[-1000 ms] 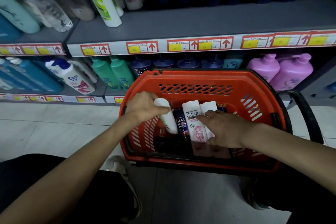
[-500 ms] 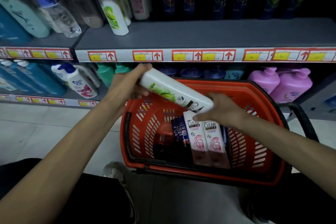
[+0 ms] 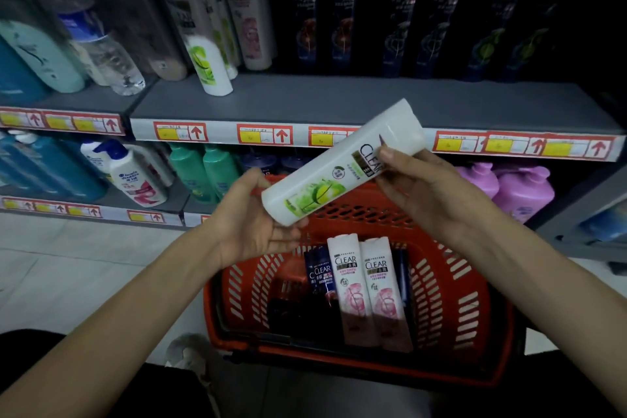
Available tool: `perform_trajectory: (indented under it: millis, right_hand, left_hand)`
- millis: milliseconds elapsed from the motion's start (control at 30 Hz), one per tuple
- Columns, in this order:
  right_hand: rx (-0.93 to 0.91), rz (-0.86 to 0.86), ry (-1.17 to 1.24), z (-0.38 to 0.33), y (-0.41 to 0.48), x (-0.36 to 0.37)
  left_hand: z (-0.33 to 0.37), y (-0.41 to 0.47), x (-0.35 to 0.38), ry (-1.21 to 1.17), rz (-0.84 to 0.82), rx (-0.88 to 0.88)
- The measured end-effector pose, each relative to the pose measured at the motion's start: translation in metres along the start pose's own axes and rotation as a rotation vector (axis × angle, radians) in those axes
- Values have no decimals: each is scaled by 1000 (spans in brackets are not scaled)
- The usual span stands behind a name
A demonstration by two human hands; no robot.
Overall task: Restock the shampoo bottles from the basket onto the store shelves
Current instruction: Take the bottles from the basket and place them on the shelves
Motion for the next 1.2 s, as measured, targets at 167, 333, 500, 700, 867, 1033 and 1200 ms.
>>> perform_trajectory:
  millis: [167,333,500,700,867,1033,1200]
  right_hand:
    - [-5,54,126,1,5,-7]
    - [-41,36,215,-7,6,-6]
    - [46,-91,130,2,6,5]
    - [8,-50,67,3,9,9]
    - [-54,-47,-111,-8,8,16]
    - [-102,-96,-176,-8,11,35]
    - [18,-220,-241,6,26,68]
  left_hand:
    - [6,7,19,112,-120,23]
    - [14,13,31,160,-16,259]
    - [19,12,38,456,186,507]
    - [29,3,50,895,430,791]
    - [32,1,48,532,306,763]
    - [35,-2,42,75,144,689]
    - [38,-14,45,-190,-57,604]
Point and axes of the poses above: each hand's wrist, its own y-axis towards the middle knuckle, its own x-axis out of the palm, z = x × y, the point moved 5 cm from there along y, towards the middle knuckle, and after that the axes turned 15 degrees about -z, right-handed, at the moved point
